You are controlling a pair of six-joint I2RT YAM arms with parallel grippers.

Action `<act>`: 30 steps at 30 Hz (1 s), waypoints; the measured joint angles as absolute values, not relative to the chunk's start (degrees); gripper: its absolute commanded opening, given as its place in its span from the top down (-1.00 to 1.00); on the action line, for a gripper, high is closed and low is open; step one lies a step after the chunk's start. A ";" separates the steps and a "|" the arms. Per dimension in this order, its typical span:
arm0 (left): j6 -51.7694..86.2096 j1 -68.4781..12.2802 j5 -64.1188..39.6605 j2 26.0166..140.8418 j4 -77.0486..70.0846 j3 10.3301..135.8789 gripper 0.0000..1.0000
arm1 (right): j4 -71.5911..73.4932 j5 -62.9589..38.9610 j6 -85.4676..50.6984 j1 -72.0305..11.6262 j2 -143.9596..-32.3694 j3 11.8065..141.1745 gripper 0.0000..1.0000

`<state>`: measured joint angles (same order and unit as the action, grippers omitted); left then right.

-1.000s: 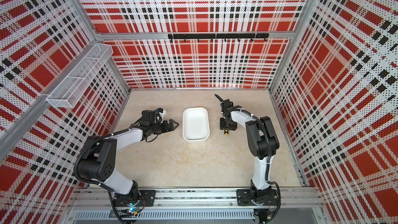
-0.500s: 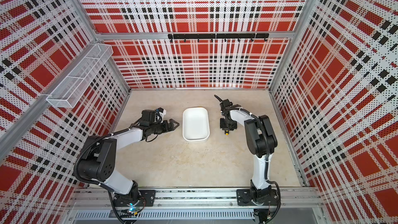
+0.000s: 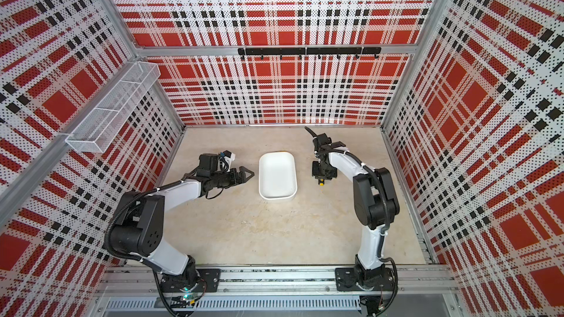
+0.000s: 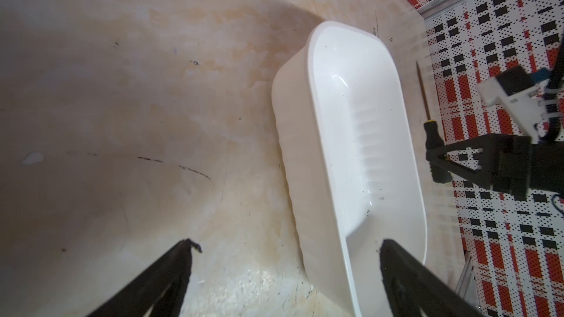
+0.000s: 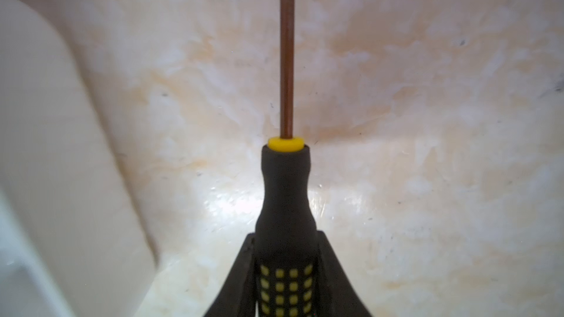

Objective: Put the screwdriver in the bin
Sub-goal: Pick up the screwdriver from the middle-right of the table, then place the screwdriver into the bin.

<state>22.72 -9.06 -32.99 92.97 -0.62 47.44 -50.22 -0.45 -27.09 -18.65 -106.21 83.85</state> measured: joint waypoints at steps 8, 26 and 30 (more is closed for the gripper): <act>23.05 -9.02 -34.33 94.52 -0.78 47.72 -0.96 | -49.08 -12.36 -32.91 -21.06 -95.92 86.74 1.00; 27.27 -7.88 -38.68 94.67 -7.84 46.54 -0.96 | -41.01 -19.68 -44.84 -35.51 -104.09 85.65 1.00; 27.51 -7.84 -38.79 94.67 -8.19 46.54 -0.96 | -40.97 -19.18 -45.21 -36.14 -107.09 85.65 1.00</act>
